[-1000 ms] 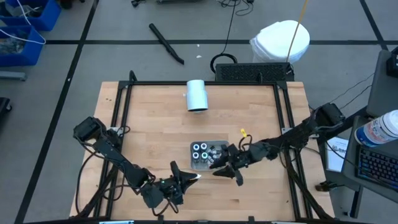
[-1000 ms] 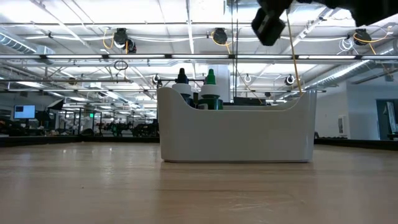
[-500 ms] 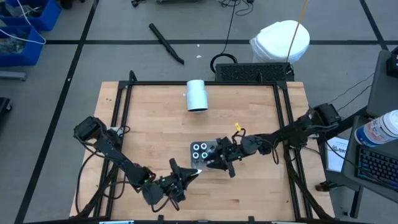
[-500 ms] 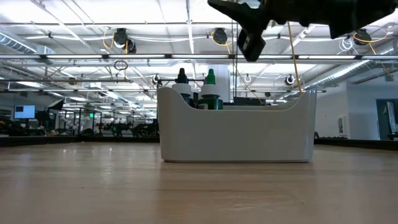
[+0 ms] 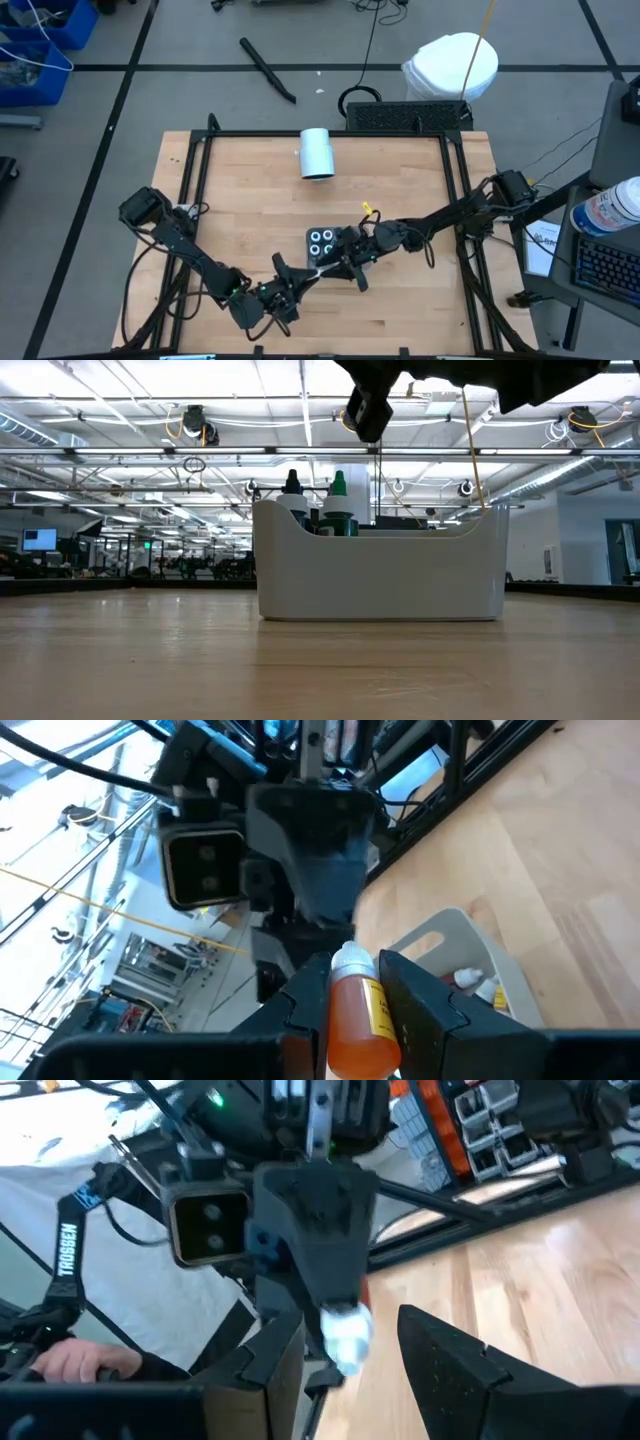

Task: Pick & Place food coloring
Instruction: Put the orange food coloring bottle into the gray bin

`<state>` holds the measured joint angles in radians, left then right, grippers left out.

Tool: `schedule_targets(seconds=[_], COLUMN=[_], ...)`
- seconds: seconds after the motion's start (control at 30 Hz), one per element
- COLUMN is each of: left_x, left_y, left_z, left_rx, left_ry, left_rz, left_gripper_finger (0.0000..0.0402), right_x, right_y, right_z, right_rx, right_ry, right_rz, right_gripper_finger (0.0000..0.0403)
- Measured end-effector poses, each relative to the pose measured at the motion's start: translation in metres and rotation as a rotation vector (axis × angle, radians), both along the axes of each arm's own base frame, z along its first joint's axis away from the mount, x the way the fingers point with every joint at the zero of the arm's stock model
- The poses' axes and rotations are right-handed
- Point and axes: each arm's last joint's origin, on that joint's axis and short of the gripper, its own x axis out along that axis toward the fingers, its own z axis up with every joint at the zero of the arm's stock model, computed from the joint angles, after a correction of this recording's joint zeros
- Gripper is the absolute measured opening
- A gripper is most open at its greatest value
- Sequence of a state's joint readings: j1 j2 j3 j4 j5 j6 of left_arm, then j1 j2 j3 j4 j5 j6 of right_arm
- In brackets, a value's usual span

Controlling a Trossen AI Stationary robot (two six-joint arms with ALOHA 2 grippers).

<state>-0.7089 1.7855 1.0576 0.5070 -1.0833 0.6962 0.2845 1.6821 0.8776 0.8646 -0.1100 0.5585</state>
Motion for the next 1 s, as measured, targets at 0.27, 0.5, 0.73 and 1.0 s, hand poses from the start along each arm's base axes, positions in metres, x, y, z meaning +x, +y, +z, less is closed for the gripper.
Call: schedule_targets(seconds=[0.27, 0.5, 0.73, 1.0], left_x=[0.003, 0.007, 0.008, 0.009], left_y=[0.004, 0.01, 0.011, 0.013], left_z=[-0.001, 0.0, 0.0, 0.0], left_rx=[0.001, 0.001, 0.012, 0.011], left_ry=[0.005, 0.003, 0.005, 0.003], left_rz=[0.014, 0.032, 0.033, 0.049], left_gripper_finger=[0.008, 0.0081, 0.008, 0.008], right_x=[0.004, 0.005, 0.004, 0.005], right_y=[0.001, 0.002, 0.003, 0.003], right_z=[0.008, 0.006, 0.006, 0.006], right_rx=[-0.022, -0.034, -0.054, -0.085], right_ry=[-0.022, 0.001, -0.008, -0.016], right_rz=[0.0, -0.001, 0.002, 0.0], right_gripper_finger=[0.0155, 0.0155, 0.0155, 0.0114])
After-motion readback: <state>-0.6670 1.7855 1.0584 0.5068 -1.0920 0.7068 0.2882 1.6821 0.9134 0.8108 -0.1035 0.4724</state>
